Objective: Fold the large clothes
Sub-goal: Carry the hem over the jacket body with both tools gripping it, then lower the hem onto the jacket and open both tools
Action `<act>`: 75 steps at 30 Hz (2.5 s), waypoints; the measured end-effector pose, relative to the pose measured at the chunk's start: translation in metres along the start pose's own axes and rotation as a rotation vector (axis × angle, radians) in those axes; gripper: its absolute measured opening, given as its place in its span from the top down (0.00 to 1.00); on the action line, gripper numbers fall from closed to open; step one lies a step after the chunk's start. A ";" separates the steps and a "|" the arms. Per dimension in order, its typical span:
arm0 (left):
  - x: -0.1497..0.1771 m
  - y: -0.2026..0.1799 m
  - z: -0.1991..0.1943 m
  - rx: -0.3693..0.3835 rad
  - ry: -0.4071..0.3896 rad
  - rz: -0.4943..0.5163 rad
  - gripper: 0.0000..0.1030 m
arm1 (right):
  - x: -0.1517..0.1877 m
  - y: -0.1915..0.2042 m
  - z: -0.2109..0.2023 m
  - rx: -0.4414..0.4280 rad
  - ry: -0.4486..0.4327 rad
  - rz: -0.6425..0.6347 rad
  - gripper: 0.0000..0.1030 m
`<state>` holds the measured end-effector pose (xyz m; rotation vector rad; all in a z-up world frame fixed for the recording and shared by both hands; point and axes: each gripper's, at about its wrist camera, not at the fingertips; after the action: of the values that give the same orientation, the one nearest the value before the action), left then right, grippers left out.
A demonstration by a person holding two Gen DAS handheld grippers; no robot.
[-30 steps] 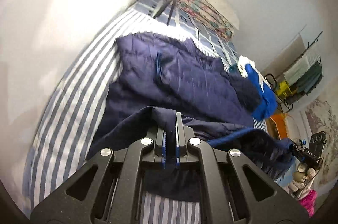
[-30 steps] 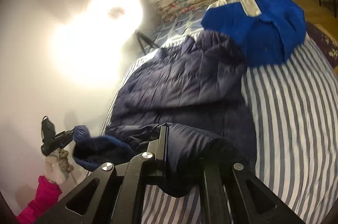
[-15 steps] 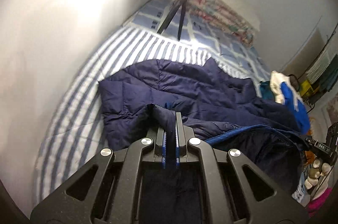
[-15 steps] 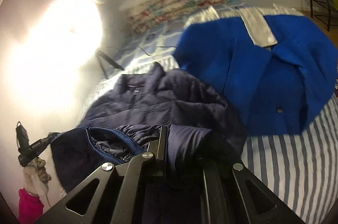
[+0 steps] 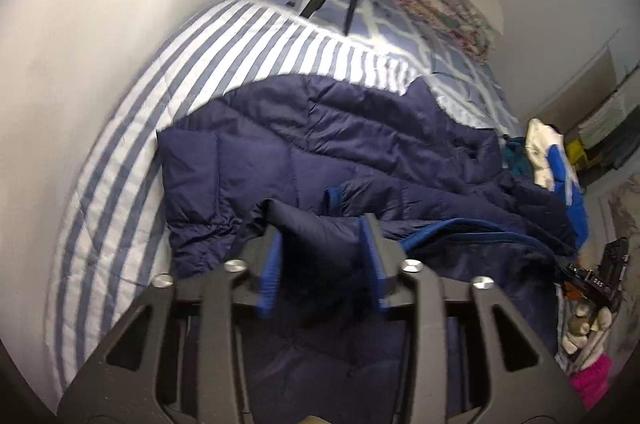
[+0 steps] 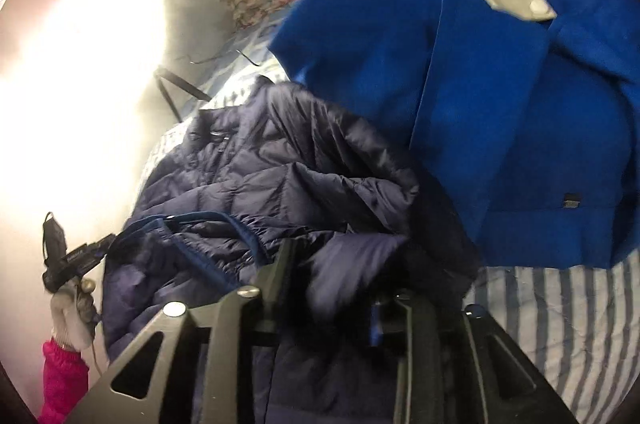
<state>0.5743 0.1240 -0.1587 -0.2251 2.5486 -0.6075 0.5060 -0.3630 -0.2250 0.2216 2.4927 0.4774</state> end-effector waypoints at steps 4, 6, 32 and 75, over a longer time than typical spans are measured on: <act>-0.009 -0.002 -0.033 0.001 -0.038 0.049 0.48 | 0.006 -0.005 -0.041 -0.044 -0.058 -0.042 0.37; -0.012 0.000 -0.047 -0.007 -0.070 0.075 0.45 | 0.011 -0.004 -0.057 -0.023 -0.089 -0.096 0.37; 0.005 -0.007 0.048 -0.126 0.009 0.429 0.67 | 0.018 0.033 0.009 0.325 -0.079 -0.561 0.74; -0.066 -0.069 0.021 -0.285 0.056 0.396 0.95 | -0.072 0.064 -0.017 0.429 0.046 -0.401 0.97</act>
<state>0.6444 0.0726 -0.1140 0.2008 2.6235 -0.1007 0.5578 -0.3277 -0.1498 -0.1273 2.5686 -0.2212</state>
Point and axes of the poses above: each gripper's, at about its wrist camera, not at the fingertips, and z roughly the way its jaws point, y to its left, x to its underside, and after that the axes turned 5 degrees about -z, right-handed
